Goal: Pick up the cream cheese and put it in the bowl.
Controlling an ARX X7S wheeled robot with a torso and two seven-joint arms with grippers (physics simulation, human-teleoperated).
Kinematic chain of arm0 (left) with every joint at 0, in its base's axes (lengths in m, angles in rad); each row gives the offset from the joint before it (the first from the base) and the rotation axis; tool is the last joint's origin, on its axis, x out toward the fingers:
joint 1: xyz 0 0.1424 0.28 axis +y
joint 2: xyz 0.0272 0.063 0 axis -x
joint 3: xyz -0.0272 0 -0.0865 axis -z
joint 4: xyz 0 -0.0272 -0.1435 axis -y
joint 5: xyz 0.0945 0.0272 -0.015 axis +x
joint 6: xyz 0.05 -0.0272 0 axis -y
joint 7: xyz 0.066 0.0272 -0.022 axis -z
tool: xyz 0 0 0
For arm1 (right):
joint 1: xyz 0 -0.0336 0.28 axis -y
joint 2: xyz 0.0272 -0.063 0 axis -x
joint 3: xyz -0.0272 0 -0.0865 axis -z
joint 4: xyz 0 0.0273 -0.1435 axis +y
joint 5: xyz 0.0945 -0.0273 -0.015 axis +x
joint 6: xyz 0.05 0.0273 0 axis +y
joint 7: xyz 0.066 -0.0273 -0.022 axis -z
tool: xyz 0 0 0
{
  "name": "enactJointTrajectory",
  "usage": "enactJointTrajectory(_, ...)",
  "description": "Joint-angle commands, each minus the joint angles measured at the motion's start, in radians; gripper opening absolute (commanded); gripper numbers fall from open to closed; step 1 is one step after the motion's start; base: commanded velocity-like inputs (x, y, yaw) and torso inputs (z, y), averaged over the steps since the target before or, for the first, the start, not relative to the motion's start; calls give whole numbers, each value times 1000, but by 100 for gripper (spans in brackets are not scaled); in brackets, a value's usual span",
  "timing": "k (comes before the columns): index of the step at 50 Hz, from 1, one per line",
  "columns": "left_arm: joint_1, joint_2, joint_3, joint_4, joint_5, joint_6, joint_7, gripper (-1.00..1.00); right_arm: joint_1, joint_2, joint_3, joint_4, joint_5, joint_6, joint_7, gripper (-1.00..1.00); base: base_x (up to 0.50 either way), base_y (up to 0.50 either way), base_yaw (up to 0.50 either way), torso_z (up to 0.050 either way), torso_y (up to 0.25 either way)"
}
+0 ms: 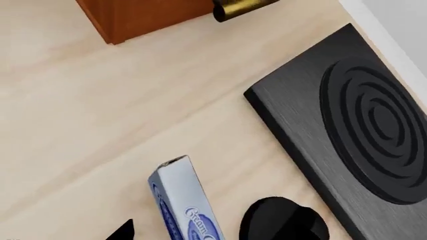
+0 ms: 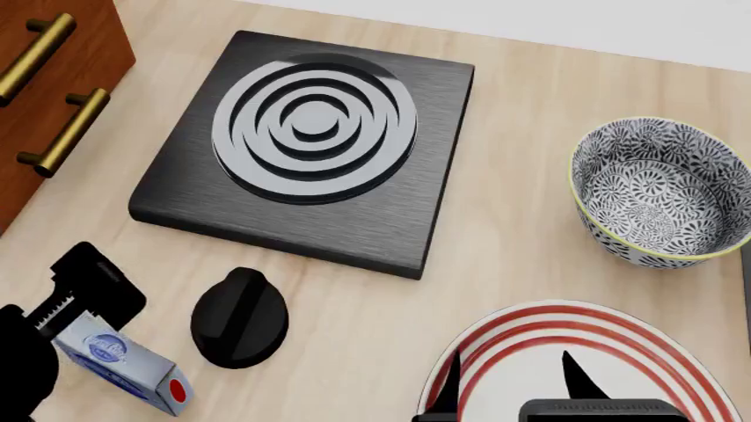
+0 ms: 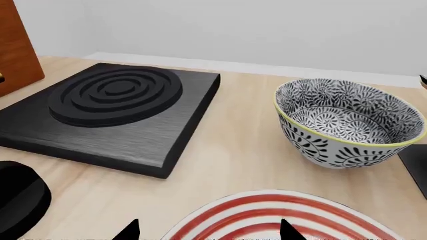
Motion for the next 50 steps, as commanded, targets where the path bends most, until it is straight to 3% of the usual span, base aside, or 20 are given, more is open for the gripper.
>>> enactJointTrajectory(1, -9, -3, 14, -41, 32, 42, 5, 100, 0, 1, 1, 8, 4, -6, -1, 100, 0, 0, 0, 0, 0)
enactJointTrajectory(20, 4, -15, 53, -146, 89, 97, 37, 100, -1, 1, -6, 26, 2, -22, -5, 100, 0, 0, 0, 0, 0)
enactJointTrajectory(50, -17, -31, 126, -237, 46, 97, 103, 100, 3, 3, -11, 48, 17, -28, -15, 100, 0, 0, 0, 0, 0)
